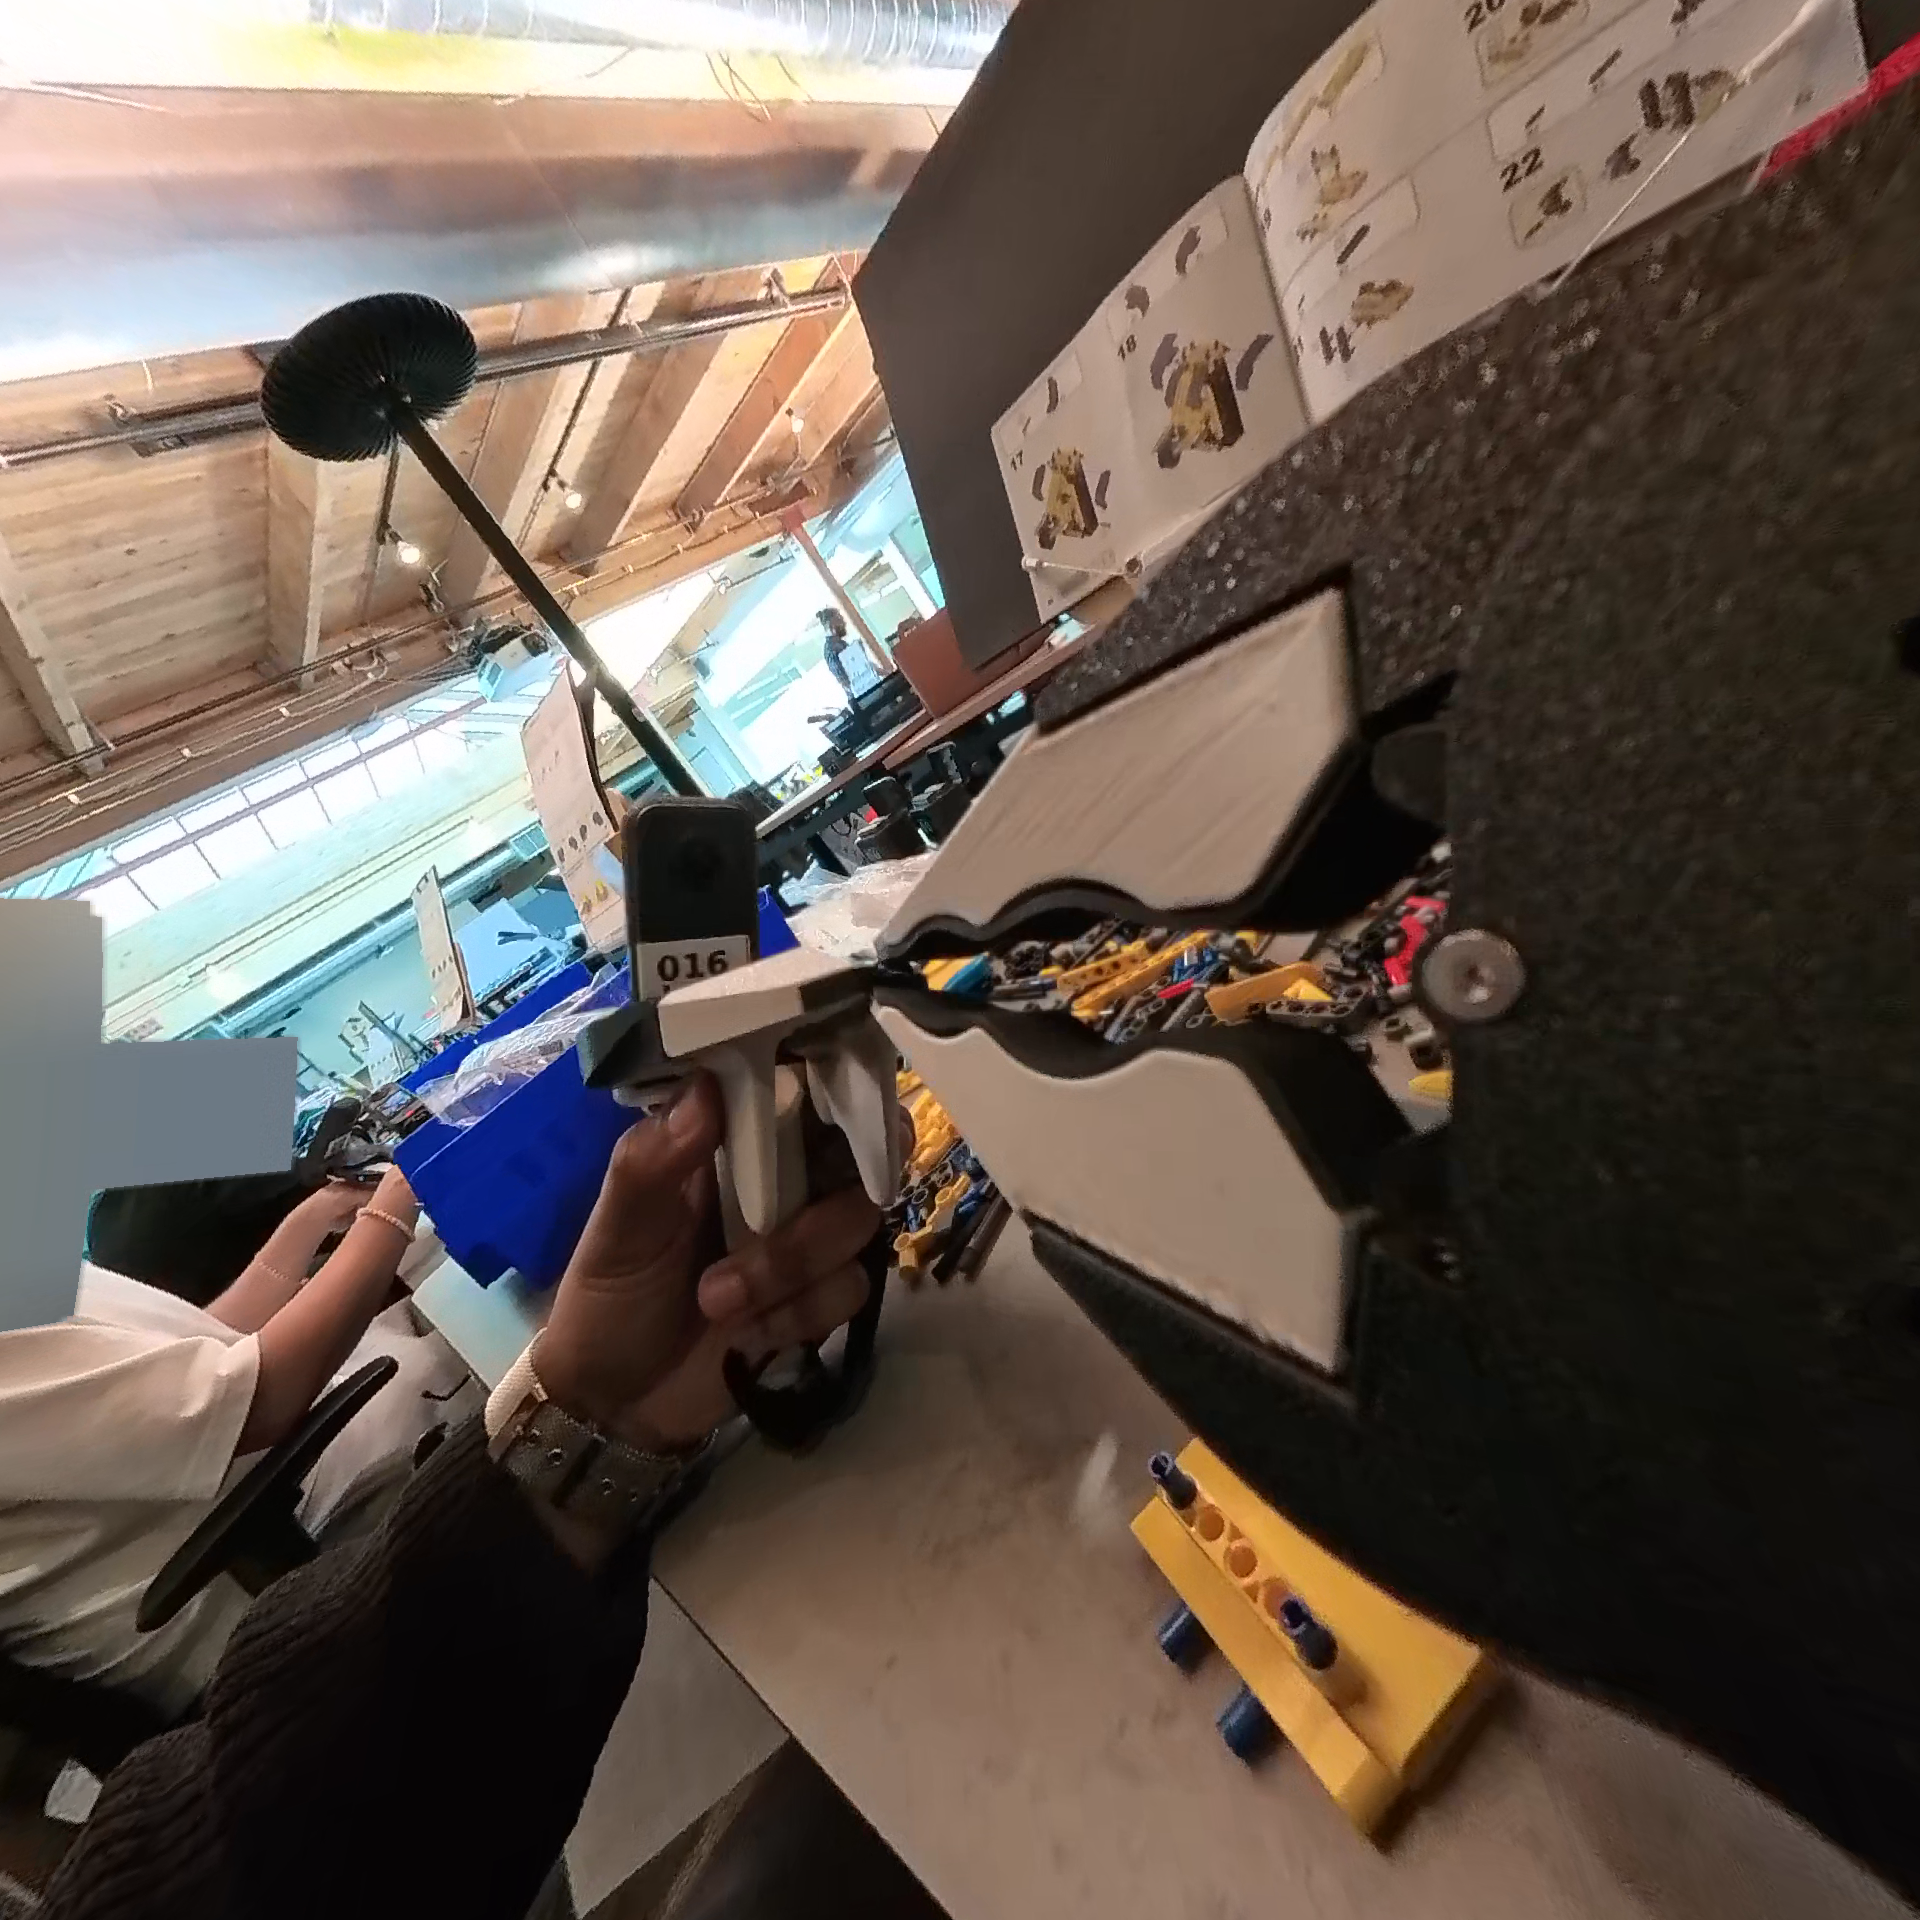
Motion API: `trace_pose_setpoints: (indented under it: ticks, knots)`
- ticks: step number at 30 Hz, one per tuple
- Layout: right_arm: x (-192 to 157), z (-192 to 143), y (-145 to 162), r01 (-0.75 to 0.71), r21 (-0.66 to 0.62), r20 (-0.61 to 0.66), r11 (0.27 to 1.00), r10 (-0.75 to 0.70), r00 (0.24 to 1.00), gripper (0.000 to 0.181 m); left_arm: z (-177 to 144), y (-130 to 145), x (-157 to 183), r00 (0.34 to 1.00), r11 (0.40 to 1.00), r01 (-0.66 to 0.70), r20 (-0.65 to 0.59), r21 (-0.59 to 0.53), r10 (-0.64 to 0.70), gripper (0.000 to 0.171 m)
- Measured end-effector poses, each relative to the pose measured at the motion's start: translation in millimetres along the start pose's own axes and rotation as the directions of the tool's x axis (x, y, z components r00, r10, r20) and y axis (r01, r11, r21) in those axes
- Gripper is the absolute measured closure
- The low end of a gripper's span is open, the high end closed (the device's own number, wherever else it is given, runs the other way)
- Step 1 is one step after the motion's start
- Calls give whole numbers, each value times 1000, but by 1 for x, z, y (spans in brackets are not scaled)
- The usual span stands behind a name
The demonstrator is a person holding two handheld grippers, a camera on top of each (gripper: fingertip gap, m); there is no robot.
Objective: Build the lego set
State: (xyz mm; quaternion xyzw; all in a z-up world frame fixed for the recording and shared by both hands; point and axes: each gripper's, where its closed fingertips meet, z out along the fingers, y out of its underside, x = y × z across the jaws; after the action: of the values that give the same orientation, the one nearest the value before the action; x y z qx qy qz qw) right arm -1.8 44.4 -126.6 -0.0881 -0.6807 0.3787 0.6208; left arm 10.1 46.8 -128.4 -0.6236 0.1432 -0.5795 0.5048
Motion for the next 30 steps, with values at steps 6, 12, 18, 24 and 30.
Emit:
trace_pose_setpoints:
  ticks: [6,12,18,24,30]
  knots:
    - [1,1,3,-37,-2,2,999,37,999,179,-1,0,-2,1000,1000,-3,17,1,3,169]
    - [3,2,9,-90,-14,-14,996,90,996,175,-2,-1,-7,999,1000,-1,46,5,0,169]
    - [6,2,14,-146,-33,-21,989,146,989,165,-3,0,-11,997,1000,-14,77,-1,14,168]
    - [6,1,16,-158,-38,-15,987,158,987,164,-3,1,-13,996,1000,-17,87,-6,17,168]
    - [6,1,16,-137,-41,-17,990,137,990,166,-3,1,-13,996,1000,-9,86,-6,10,168]
